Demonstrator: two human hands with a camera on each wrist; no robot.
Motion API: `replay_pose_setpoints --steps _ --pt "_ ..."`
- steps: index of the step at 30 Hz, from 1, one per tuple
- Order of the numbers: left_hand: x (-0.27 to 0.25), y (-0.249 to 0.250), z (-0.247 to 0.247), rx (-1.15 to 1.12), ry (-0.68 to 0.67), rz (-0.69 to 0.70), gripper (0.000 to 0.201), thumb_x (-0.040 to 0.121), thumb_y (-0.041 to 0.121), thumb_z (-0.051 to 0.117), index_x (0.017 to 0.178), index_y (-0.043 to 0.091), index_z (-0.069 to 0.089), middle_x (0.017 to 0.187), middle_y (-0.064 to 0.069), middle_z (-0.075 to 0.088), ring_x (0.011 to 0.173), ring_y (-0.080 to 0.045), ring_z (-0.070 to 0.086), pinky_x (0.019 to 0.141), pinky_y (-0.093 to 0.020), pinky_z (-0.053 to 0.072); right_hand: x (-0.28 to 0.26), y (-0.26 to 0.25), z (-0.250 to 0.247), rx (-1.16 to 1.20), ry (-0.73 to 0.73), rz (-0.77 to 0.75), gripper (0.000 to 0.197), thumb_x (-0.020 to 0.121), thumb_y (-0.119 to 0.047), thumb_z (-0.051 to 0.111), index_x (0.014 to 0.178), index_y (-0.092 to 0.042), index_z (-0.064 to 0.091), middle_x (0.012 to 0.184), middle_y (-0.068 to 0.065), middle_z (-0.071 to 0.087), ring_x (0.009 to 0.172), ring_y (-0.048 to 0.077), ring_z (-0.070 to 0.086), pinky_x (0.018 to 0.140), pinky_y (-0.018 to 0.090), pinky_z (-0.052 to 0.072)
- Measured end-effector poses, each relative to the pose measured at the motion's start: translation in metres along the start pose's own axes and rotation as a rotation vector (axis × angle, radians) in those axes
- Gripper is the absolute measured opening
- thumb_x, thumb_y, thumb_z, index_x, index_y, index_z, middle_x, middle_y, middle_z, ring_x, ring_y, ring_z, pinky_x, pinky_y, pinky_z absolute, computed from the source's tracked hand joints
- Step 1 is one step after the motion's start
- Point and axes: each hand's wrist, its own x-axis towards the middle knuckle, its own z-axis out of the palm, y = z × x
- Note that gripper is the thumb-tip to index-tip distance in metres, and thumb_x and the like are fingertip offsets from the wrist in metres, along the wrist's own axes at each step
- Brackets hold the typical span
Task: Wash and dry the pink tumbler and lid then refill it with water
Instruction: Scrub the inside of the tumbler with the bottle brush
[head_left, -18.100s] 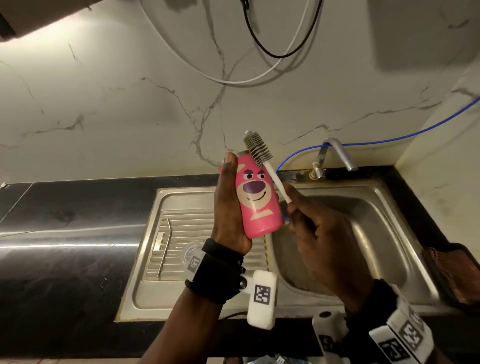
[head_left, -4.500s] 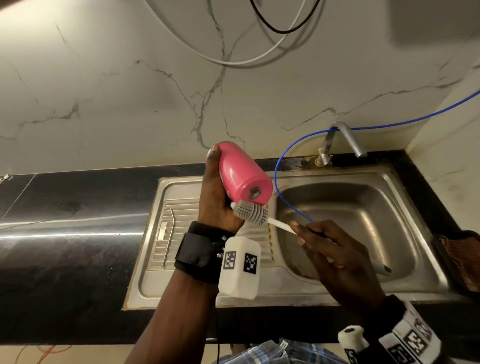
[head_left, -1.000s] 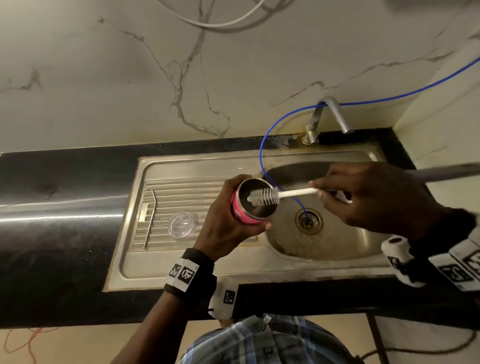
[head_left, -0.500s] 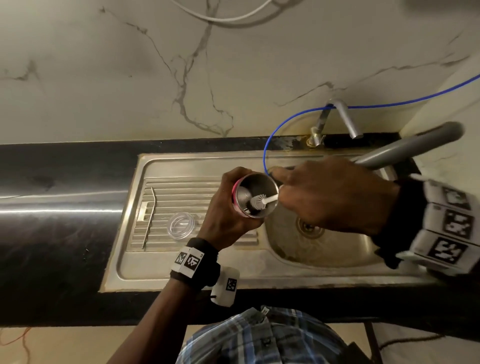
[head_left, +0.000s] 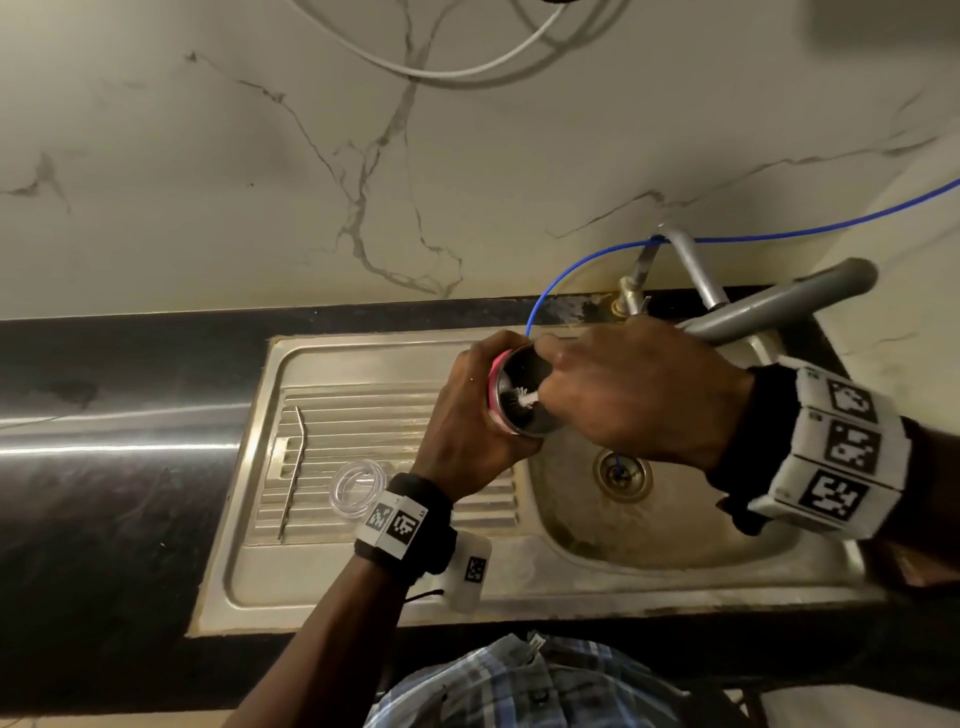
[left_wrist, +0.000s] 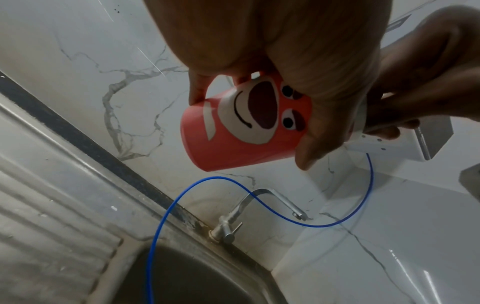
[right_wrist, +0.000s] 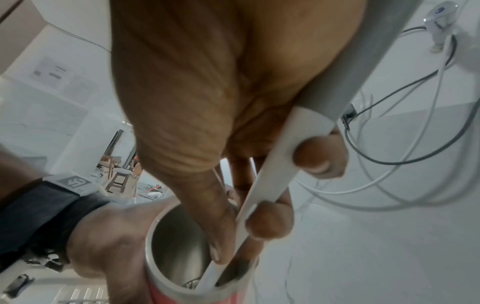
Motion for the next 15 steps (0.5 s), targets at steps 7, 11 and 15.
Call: replay_pose_setpoints --steps 7,11,15 --pt "-0.012 -0.035 -0.005 0.069 0.033 -0.078 0.094 0.065 0.020 0.099 0.142 0.030 0.045 0.136 0.001 0.061 0.121 -0.028 0.063 0.096 -0.053 0.055 -0.020 0.005 -0.029 -0.003 -0.134 -0.037 0.025 0.099 -0.018 0.015 0.081 -0.025 0.031 0.098 0.000 0.039 0.058 0.009 0.029 0.061 0.035 0.045" --pt "-0.013 -0.019 0.006 0.020 0.010 -0.051 0.092 0.065 0.020 0.100 0.141 0.028 0.048 0.134 0.003 0.062 0.120 -0.027 0.064 0.094 -0.049 0.056 -0.012 -0.002 -0.012 0.071 -0.044 0.039 0.040 0.090 -0.015 0.023 0.065 -0.018 0.054 0.075 0.007 0.056 0.050 0.022 0.050 0.043 0.031 0.031" --pt "-0.013 -0.010 0.016 -0.023 -0.017 -0.055 0.096 0.064 0.017 0.099 0.139 0.042 0.045 0.133 0.002 0.065 0.118 -0.024 0.065 0.092 -0.043 0.056 0.001 -0.008 0.012 0.060 0.011 0.011 0.032 0.087 -0.014 0.042 0.063 -0.011 0.063 0.066 0.011 0.057 0.044 0.026 0.052 0.039 0.030 0.034"
